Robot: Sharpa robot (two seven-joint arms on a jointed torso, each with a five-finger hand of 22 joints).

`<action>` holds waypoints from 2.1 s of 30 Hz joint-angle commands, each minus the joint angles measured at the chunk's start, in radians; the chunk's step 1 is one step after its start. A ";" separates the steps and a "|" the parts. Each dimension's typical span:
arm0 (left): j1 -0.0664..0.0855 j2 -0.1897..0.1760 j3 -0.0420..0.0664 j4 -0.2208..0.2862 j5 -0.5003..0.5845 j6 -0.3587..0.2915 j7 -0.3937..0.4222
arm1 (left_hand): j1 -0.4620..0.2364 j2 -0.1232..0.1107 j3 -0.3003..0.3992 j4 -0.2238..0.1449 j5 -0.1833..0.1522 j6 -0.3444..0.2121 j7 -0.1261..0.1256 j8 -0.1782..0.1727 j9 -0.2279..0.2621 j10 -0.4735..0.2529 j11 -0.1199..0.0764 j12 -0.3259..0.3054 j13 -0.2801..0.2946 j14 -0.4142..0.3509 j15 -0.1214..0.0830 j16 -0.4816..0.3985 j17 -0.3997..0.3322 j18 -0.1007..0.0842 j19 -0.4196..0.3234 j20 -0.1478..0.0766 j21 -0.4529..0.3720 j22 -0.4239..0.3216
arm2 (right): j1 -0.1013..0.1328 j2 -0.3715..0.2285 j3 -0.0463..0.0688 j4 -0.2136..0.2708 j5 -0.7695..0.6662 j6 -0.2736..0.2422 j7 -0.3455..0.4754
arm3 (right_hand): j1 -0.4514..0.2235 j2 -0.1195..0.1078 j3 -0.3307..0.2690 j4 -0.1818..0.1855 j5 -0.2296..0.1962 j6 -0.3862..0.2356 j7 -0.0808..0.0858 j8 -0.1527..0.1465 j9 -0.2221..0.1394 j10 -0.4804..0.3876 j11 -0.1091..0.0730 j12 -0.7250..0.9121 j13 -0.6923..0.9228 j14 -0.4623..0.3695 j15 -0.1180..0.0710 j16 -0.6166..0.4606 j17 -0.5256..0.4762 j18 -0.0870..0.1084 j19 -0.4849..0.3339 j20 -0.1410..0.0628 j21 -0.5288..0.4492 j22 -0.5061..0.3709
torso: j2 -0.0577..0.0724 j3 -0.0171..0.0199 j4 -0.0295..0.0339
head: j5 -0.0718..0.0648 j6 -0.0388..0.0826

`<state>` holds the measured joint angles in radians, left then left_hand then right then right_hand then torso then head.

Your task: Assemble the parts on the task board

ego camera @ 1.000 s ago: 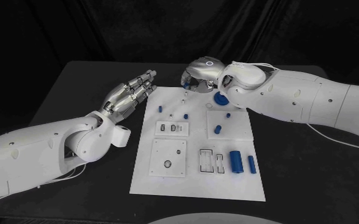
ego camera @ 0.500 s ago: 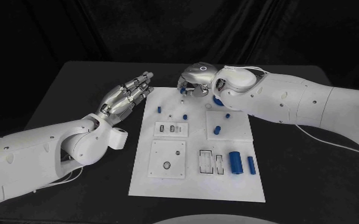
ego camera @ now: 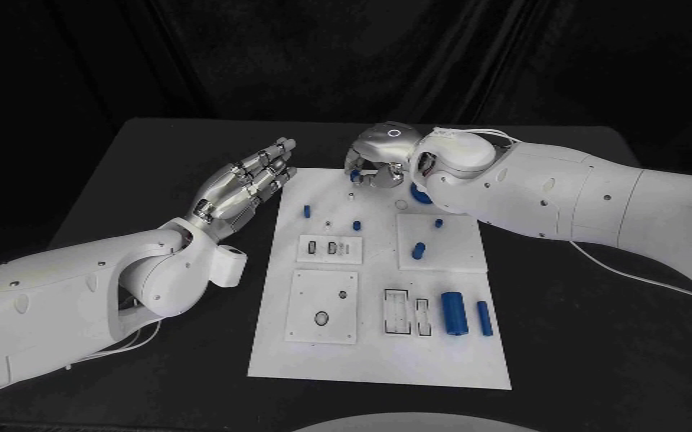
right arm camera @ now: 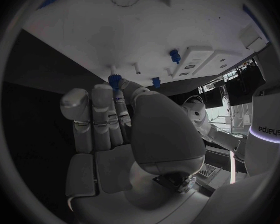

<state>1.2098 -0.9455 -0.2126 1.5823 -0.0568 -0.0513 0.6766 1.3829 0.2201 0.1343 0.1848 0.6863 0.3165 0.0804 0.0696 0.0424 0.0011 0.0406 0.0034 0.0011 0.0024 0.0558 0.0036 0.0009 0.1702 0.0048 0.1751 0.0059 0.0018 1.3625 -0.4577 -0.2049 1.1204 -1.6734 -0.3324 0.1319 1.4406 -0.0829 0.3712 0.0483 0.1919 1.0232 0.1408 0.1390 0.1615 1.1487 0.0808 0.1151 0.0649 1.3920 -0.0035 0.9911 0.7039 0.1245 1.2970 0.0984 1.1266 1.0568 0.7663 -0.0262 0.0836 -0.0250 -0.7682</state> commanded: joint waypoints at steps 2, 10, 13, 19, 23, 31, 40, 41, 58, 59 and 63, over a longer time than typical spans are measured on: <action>0.003 0.002 0.001 -0.001 -0.001 0.015 0.196 | 0.006 -0.004 0.006 0.001 0.003 0.003 0.001 0.004 0.001 -0.001 0.008 -0.003 -0.001 -0.002 0.006 -0.004 -0.001 0.011 -0.002 0.007 -0.004 0.000 | -0.007 -0.006 -0.002 -0.001 -0.003 -0.010 -0.007 | 0.001 -0.006 0.010 0.000 0.005 -0.003 0.002 -0.005 0.002 0.000 0.003 -0.006 0.000 -0.005 0.001 -0.001 0.002 -0.004 -0.005 0.002 -0.004 0.003 | -0.001 -0.0005 0.0008 | -0.001 0.000; 0.003 0.004 0.001 -0.005 -0.001 0.019 0.193 | 0.006 -0.003 0.007 0.001 0.002 0.001 0.002 0.004 0.000 -0.001 0.009 -0.003 -0.001 -0.002 0.007 -0.004 -0.001 0.011 -0.002 0.008 -0.004 0.000 | -0.009 -0.013 -0.002 0.003 -0.001 -0.045 -0.001 | 0.001 -0.006 0.011 0.001 0.008 -0.002 0.002 -0.005 0.003 0.003 0.003 -0.007 0.001 -0.005 0.001 0.001 0.005 -0.004 -0.005 0.002 -0.004 0.004 | -0.001 -0.0010 0.0000 | -0.002 0.001; 0.003 0.004 0.001 -0.006 -0.001 0.020 0.191 | 0.006 -0.003 0.007 0.001 0.002 0.001 0.002 0.004 0.000 -0.001 0.009 -0.003 -0.001 -0.002 0.007 -0.004 -0.001 0.011 -0.002 0.008 -0.004 0.000 | -0.009 -0.014 -0.002 0.003 0.001 -0.046 -0.002 | 0.001 -0.006 0.012 0.001 0.009 -0.001 0.001 -0.005 0.003 0.004 0.003 -0.007 0.001 -0.005 0.001 0.001 0.005 -0.004 -0.004 0.003 -0.003 0.005 | -0.001 -0.0010 0.0005 | -0.002 0.002; 0.003 0.007 0.001 -0.010 -0.001 0.022 0.188 | 0.006 -0.003 0.007 0.001 0.002 0.001 0.002 0.004 0.000 -0.001 0.009 -0.003 -0.001 -0.002 0.007 -0.004 -0.001 0.011 -0.002 0.008 -0.004 0.000 | -0.012 -0.017 -0.002 0.005 0.003 -0.031 -0.007 | 0.001 -0.006 0.013 0.001 0.010 0.000 0.001 -0.005 0.004 0.005 0.003 -0.007 0.002 -0.005 0.001 0.001 0.005 -0.004 -0.005 0.003 -0.003 0.005 | -0.001 -0.0007 0.0007 | -0.005 0.002; 0.003 0.009 0.001 -0.012 -0.001 0.024 0.186 | 0.006 -0.003 0.007 0.001 0.002 0.001 0.002 0.004 0.000 -0.001 0.009 -0.003 -0.001 -0.002 0.007 -0.004 -0.001 0.011 -0.002 0.008 -0.004 0.000 | -0.014 -0.015 -0.002 0.004 0.003 -0.006 -0.021 | -0.007 -0.012 0.012 0.007 0.008 -0.016 0.004 -0.016 0.001 -0.003 0.006 -0.018 0.000 -0.010 0.004 -0.005 -0.003 -0.002 -0.011 0.004 -0.010 0.001 | -0.001 -0.0010 0.0015 | -0.007 0.001; 0.003 0.013 0.001 -0.019 -0.001 0.029 0.182 | 0.006 -0.003 0.009 0.001 0.002 -0.001 0.002 0.004 0.000 -0.001 0.009 -0.003 -0.001 -0.002 0.009 -0.004 -0.001 0.010 -0.002 0.009 -0.004 0.000 | -0.020 -0.011 -0.002 -0.010 0.003 0.063 -0.053 | -0.033 -0.035 -0.036 0.019 -0.037 -0.262 -0.030 -0.077 -0.068 -0.223 0.030 -0.052 0.000 -0.049 -0.004 -0.053 -0.058 0.009 -0.050 0.002 -0.066 -0.037 | 0.000 -0.0018 0.0004 | -0.005 0.000; 0.003 0.014 0.001 -0.025 -0.001 0.034 0.178 | 0.005 -0.002 0.012 0.002 -0.001 -0.004 0.004 0.003 0.000 -0.001 0.011 -0.003 -0.001 -0.002 0.011 -0.004 -0.001 0.010 -0.003 0.010 -0.004 0.000 | -0.024 -0.022 -0.002 -0.004 0.007 0.002 -0.039 | -0.034 -0.013 -0.117 0.019 -0.059 -0.542 -0.089 -0.091 -0.113 -0.356 0.032 -0.046 -0.001 -0.087 0.000 -0.092 -0.106 0.019 -0.083 0.005 -0.131 -0.071 | -0.001 -0.0023 0.0023 | -0.006 0.004; 0.003 0.014 0.001 -0.025 -0.001 0.035 0.178 | 0.005 -0.002 0.012 0.002 -0.001 -0.004 0.004 0.003 0.000 -0.001 0.011 -0.003 -0.001 -0.002 0.011 -0.004 -0.001 0.010 -0.003 0.010 -0.004 0.000 | -0.024 -0.028 -0.002 0.000 0.010 -0.017 -0.033 | -0.032 -0.011 -0.120 0.019 -0.058 -0.535 -0.089 -0.089 -0.111 -0.361 0.031 -0.045 -0.001 -0.097 0.001 -0.105 -0.122 0.022 -0.092 0.005 -0.145 -0.082 | -0.001 -0.0024 0.0025 | -0.005 0.005; 0.003 -0.007 0.001 -0.020 -0.001 0.032 0.173 | 0.004 -0.002 0.015 0.002 -0.001 -0.003 0.005 0.004 0.000 -0.001 0.013 -0.003 -0.001 -0.002 0.012 -0.004 -0.001 0.010 -0.002 0.012 -0.004 0.000 | 0.054 -0.326 -0.002 0.289 0.109 -0.034 -0.102 | -0.082 0.026 -0.184 0.087 -0.044 -0.170 -0.030 -0.027 -0.066 -0.135 -0.063 0.996 0.741 -0.090 -0.032 0.021 0.084 0.034 -0.138 -0.019 -0.291 -0.131 | -0.002 -0.0023 -0.0021 | 0.000 0.008; 0.003 -0.007 0.001 -0.020 -0.001 0.033 0.172 | 0.004 -0.002 0.015 0.002 -0.001 -0.003 0.005 0.004 0.000 -0.001 0.013 -0.003 -0.001 -0.002 0.012 -0.004 -0.001 0.010 -0.002 0.012 -0.004 0.000 | 0.055 -0.335 -0.002 0.294 0.115 -0.013 -0.120 | -0.111 0.020 -0.202 0.108 -0.053 -0.174 -0.036 -0.036 -0.061 0.000 -0.062 1.194 1.008 -0.020 -0.037 0.210 0.331 0.012 -0.077 -0.021 -0.181 -0.025 | -0.002 -0.0022 -0.0023 | -0.001 0.008; 0.003 -0.004 0.001 -0.022 -0.001 0.039 0.169 | 0.004 -0.003 0.015 0.001 -0.002 -0.003 0.005 0.004 0.000 -0.001 0.013 -0.003 -0.001 -0.002 0.012 -0.004 -0.001 0.010 -0.002 0.012 -0.003 0.001 | 0.045 -0.365 -0.003 0.302 0.128 0.071 -0.199 | -0.176 0.033 -0.236 0.146 -0.052 -0.194 -0.040 -0.053 -0.052 0.270 -0.065 1.388 1.343 0.086 -0.038 0.433 0.641 -0.012 -0.008 -0.029 -0.029 0.125 | -0.001 -0.0016 -0.0014 | -0.005 0.011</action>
<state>1.2098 -0.9524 -0.2128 1.5589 -0.0571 -0.0285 0.6771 1.3829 0.2201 0.1428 0.1876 0.6863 0.3164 0.0804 0.0696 0.0422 -0.0001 0.0468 0.0034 0.0013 -0.0014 0.0593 0.0036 0.0010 0.1702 0.0012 0.1786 0.0059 0.0018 1.4146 -0.8156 -0.2075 1.4184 -1.5816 -0.3650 0.0473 1.2706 -0.0503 0.1386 0.1927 0.1451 0.8333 0.1014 0.0888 0.1078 1.3858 0.0155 1.4784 1.2851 1.4526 -0.0406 1.3967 1.2697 0.1237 1.2852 0.0704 1.0874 1.1701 0.7648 -0.0285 0.0824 -0.0272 -0.7592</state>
